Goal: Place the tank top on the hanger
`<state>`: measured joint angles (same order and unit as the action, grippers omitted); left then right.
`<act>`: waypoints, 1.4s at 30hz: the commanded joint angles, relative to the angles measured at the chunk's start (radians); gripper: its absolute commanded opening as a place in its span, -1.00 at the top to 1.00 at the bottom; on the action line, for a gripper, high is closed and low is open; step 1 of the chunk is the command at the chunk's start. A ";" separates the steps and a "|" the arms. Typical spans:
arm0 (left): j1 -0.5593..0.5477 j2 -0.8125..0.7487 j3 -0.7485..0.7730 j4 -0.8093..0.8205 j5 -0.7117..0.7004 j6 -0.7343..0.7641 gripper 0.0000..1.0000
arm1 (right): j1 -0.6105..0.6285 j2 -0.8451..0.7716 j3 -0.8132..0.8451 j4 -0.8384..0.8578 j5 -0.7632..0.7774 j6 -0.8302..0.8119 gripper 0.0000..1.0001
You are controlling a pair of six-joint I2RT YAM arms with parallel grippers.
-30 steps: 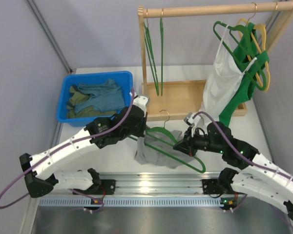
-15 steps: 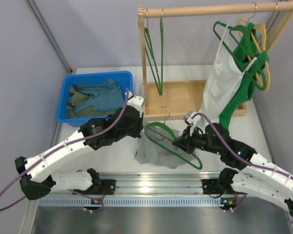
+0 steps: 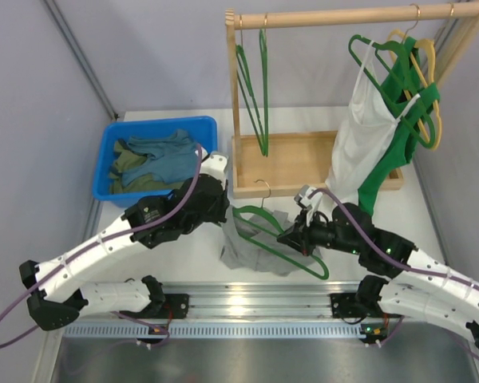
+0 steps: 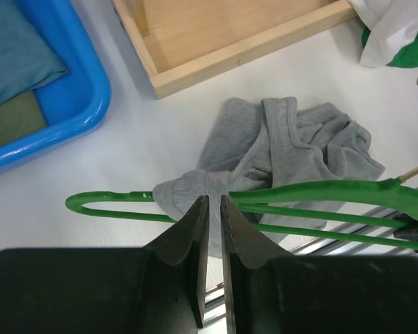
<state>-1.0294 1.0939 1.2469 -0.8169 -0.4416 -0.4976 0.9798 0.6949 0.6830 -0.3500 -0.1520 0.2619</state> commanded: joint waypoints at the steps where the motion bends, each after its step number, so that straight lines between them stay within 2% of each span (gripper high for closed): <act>1: -0.004 -0.032 -0.017 0.082 0.050 0.036 0.63 | 0.017 0.005 0.020 0.118 -0.009 -0.012 1.00; 7: -0.006 -0.060 -0.030 0.097 0.085 0.041 0.33 | 0.017 0.011 0.021 0.138 -0.008 -0.013 1.00; 11: -0.008 -0.135 -0.108 0.270 0.174 0.028 0.21 | 0.017 0.028 0.015 0.151 -0.012 -0.007 1.00; 16: -0.046 -0.178 -0.190 0.438 0.173 0.030 0.12 | 0.016 0.037 0.009 0.160 -0.018 -0.004 1.00; 25: -0.098 -0.082 -0.198 0.594 0.123 0.099 0.09 | 0.017 0.057 0.009 0.167 -0.024 0.000 1.00; 38: -0.098 -0.014 -0.247 0.630 0.052 0.111 0.15 | 0.019 0.080 0.010 0.184 -0.026 0.002 1.00; 42: -0.098 -0.025 -0.259 0.647 0.038 0.113 0.35 | 0.020 0.081 0.009 0.187 -0.026 0.007 1.00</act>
<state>-1.1240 1.0786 0.9993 -0.2428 -0.3771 -0.3916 0.9817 0.7834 0.6804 -0.2703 -0.1619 0.2653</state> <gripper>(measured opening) 0.347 0.035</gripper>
